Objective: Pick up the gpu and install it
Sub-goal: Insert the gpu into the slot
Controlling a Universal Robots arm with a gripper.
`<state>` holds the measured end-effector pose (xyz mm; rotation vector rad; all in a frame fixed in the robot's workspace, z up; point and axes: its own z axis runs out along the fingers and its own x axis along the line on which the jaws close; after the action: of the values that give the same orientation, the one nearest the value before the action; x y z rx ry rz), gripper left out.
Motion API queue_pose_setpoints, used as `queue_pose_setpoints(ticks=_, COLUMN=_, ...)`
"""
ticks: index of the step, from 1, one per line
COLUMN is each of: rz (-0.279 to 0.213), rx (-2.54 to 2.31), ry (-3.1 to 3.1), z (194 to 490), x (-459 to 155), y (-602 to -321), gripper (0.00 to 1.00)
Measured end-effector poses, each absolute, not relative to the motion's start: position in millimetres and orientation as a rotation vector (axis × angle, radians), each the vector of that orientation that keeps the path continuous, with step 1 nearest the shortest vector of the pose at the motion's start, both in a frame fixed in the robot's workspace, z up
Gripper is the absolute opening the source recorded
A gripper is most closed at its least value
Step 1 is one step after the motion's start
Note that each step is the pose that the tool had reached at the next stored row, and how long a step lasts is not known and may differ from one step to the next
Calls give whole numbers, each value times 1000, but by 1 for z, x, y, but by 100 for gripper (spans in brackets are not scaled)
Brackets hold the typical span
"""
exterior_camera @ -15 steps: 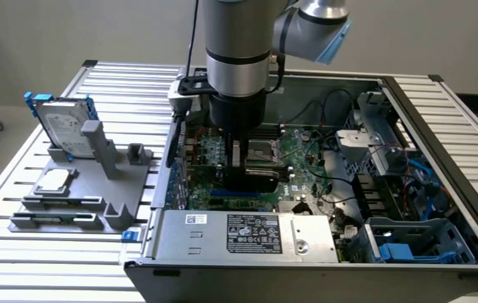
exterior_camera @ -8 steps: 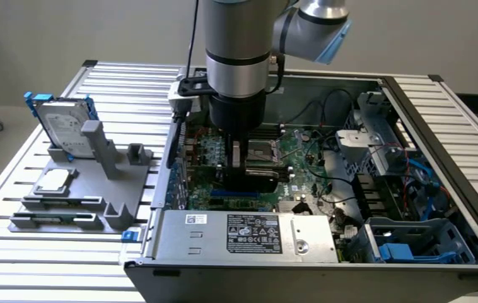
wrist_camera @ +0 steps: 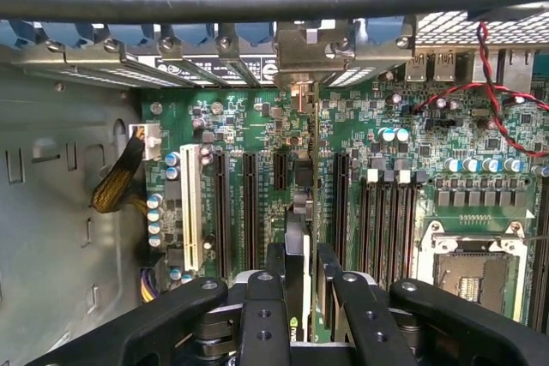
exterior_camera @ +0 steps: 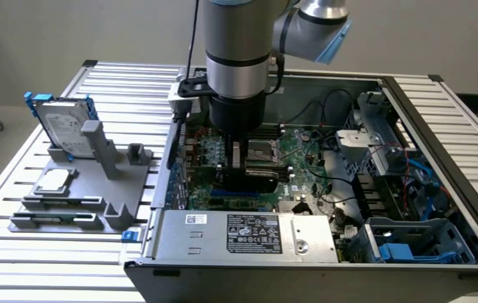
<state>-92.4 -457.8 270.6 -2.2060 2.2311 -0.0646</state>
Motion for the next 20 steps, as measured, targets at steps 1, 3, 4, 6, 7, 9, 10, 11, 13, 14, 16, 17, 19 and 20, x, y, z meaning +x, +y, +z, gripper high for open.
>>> queue_pose_setpoints(ticks=1, rz=-64, rx=-2206, ry=2231, z=270, x=-92, y=-458, gripper=26)
queue_pose_setpoints(ticks=3, rz=-64, rx=-2206, ry=2231, z=270, x=-93, y=-458, gripper=26)
queue_pose_setpoints(ticks=4, rz=-64, rx=-2206, ry=2231, z=269, x=-93, y=-458, gripper=26)
queue_pose_setpoints(ticks=6, rz=-63, rx=-2205, ry=2230, z=269, x=-93, y=-458, gripper=26)
queue_pose_setpoints(ticks=7, rz=-63, rx=-2205, ry=2230, z=268, x=-93, y=-458, gripper=26)
queue_pose_setpoints(ticks=9, rz=-62, rx=-2205, ry=2230, z=268, x=-93, y=-458, gripper=26)
queue_pose_setpoints(ticks=10, rz=-62, rx=-2205, ry=2230, z=268, x=-93, y=-458, gripper=26)
queue_pose_setpoints(ticks=11, rz=-61, rx=-2205, ry=2230, z=268, x=-93, y=-458, gripper=26)
queue_pose_setpoints(ticks=13, rz=-61, rx=-2205, ry=2230, z=267, x=-94, y=-458, gripper=26)
queue_pose_setpoints(ticks=14, rz=-60, rx=-2204, ry=2230, z=267, x=-94, y=-458, gripper=26)
queue_pose_setpoints(ticks=16, rz=-60, rx=-2205, ry=2229, z=267, x=-94, y=-458, gripper=26)
queue_pose_setpoints(ticks=17, rz=-59, rx=-2204, ry=2229, z=266, x=-94, y=-458, gripper=26)
queue_pose_setpoints(ticks=19, rz=-59, rx=-2204, ry=2229, z=266, x=-94, y=-458, gripper=26)
queue_pose_setpoints(ticks=20, rz=-59, rx=-2204, ry=2229, z=265, x=-94, y=-458, gripper=26)
